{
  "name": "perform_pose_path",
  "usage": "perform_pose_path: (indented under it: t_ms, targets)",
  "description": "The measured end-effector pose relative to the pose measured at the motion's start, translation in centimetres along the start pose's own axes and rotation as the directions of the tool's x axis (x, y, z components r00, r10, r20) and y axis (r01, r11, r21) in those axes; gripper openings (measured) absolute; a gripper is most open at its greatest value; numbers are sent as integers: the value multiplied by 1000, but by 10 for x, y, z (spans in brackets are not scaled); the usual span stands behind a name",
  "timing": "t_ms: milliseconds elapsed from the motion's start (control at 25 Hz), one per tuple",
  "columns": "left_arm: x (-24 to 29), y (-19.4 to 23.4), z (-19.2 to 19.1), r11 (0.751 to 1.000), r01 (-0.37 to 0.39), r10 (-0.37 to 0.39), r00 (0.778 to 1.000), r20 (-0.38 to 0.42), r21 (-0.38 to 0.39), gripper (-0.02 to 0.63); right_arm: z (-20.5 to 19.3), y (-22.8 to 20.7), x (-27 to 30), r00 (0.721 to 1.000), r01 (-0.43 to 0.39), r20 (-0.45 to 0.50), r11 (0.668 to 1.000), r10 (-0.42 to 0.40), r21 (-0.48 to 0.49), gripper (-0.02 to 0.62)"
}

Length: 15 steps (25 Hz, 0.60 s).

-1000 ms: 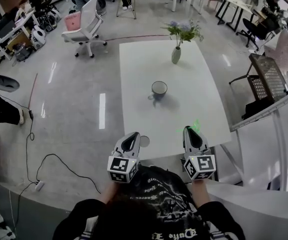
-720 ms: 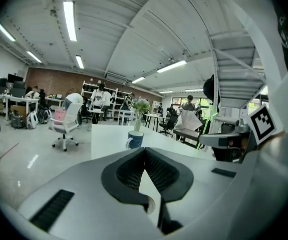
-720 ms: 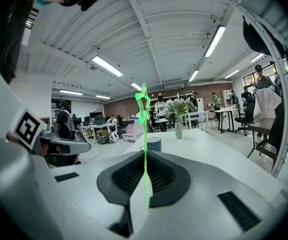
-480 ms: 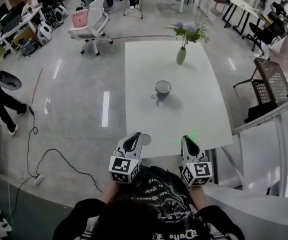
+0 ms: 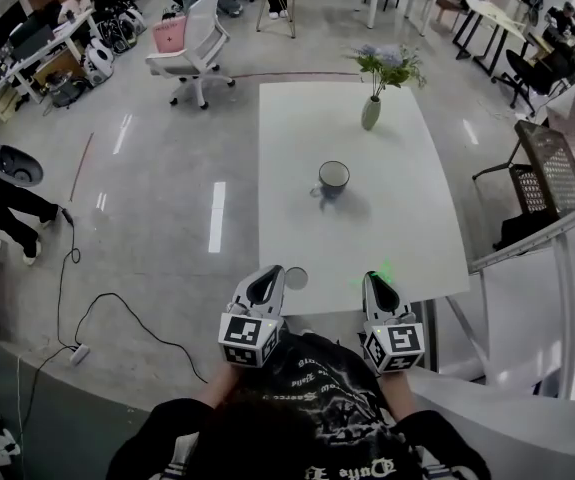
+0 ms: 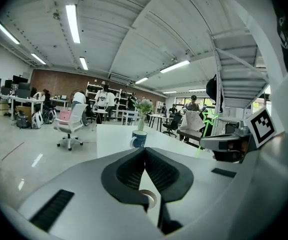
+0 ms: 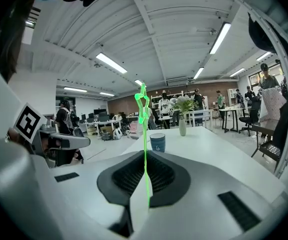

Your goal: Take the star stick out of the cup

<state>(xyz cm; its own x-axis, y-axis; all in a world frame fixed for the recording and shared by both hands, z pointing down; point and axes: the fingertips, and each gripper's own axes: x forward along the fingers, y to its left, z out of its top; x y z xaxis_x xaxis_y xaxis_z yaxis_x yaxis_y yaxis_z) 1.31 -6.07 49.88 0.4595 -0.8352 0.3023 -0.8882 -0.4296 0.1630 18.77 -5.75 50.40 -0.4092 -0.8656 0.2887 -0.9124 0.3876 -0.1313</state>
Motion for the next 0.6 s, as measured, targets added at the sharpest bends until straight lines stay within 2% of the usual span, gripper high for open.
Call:
perform_pose_path:
  t_ms: [600]
  targets:
    - [-9,0,-8,1000,-11,11,1000,2,-2,20,-5,7,-4,1000,-10,-11,1000,10,-14,18]
